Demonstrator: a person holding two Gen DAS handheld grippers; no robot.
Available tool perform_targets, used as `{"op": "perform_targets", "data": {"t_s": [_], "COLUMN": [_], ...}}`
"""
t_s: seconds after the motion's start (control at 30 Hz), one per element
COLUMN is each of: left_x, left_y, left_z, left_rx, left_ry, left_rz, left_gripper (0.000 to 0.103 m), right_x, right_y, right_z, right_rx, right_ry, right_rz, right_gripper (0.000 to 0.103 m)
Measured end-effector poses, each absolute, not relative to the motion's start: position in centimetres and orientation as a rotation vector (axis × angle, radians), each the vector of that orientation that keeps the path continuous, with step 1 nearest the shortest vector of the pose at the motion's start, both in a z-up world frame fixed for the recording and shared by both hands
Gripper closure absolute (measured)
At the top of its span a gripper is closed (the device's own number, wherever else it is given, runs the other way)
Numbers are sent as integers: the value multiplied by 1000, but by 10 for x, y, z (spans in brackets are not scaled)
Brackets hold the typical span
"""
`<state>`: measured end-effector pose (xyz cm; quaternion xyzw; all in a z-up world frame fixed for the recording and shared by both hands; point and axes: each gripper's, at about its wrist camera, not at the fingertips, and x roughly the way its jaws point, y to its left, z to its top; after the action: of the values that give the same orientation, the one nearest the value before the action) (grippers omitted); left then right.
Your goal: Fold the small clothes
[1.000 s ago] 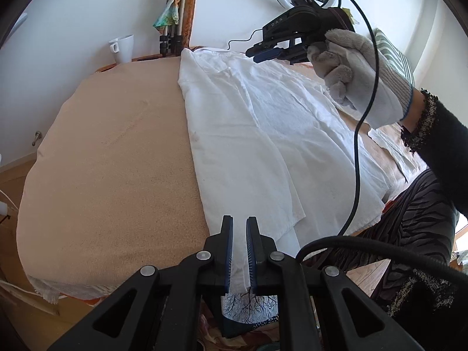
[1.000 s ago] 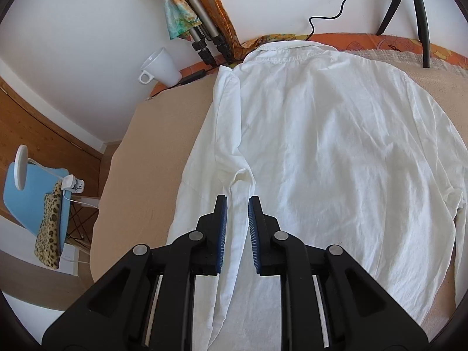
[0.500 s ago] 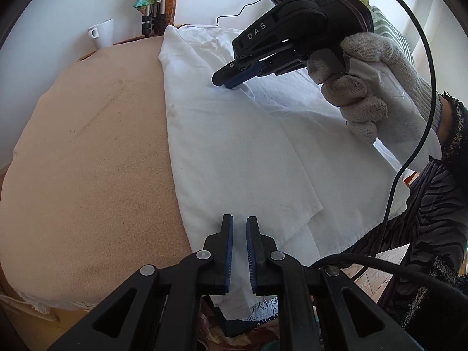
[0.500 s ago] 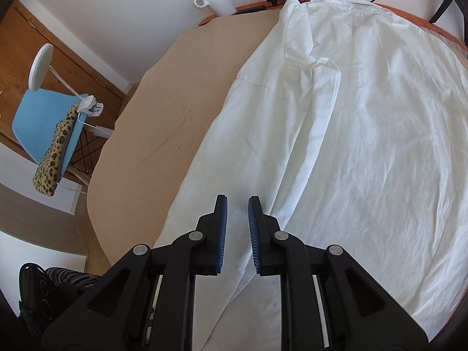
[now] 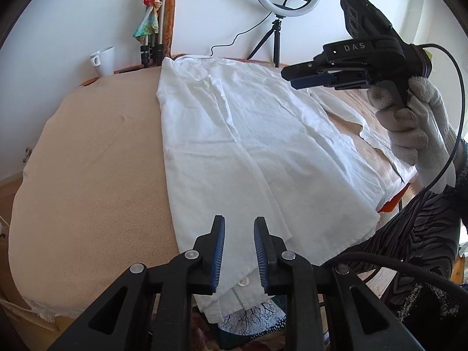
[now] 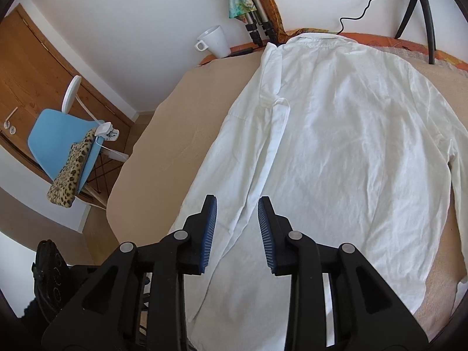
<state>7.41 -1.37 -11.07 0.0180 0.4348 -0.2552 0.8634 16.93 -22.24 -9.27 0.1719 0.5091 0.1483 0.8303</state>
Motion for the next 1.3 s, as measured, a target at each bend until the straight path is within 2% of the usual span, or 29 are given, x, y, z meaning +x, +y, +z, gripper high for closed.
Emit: {"op": "perform_targets", "data": {"t_s": [0.13, 0.2, 0.27, 0.57, 0.8, 0.83, 0.87, 0.9, 0.97, 1.03, 1.2, 1.3], "left_x": [66, 59, 54, 48, 60, 62, 63, 63, 64, 65, 75, 88], "left_y": [-33, -46, -59, -97, -96, -95, -96, -96, -97, -97, -103, -122], "left_z": [-92, -87, -86, -100, -104, -104, -104, -104, -106, -106, -98, -102], "left_rx": [68, 108, 147, 254, 211, 206, 205, 207, 216, 224, 241, 262], "left_ry": [848, 826, 816, 839, 877, 879, 880, 882, 886, 889, 867, 871], "left_rz": [-599, -629, -672, -749, -728, -721, -717, -713, -706, -699, -704, -754], "left_gripper": [80, 78, 76, 75, 75, 75, 75, 75, 75, 75, 75, 74], "right_x": [125, 101, 76, -1, -12, -12, -12, -12, -11, -12, -28, -26], "right_y": [-267, -291, -311, -358, -339, -335, -332, -331, -333, -336, -355, -355], "right_z": [-79, -80, -89, -158, -161, -162, -162, -163, -166, -163, -127, -140], "right_rx": [373, 371, 381, 561, 527, 493, 459, 443, 479, 515, 585, 569], "right_ry": [1052, 1057, 1080, 1227, 1202, 1198, 1196, 1195, 1197, 1184, 1088, 1143], "right_rz": [197, 128, 70, -48, 29, 29, 28, 26, 37, 36, 31, 15], "right_gripper": [71, 59, 56, 56, 57, 58, 65, 80, 96, 100, 101, 101]}}
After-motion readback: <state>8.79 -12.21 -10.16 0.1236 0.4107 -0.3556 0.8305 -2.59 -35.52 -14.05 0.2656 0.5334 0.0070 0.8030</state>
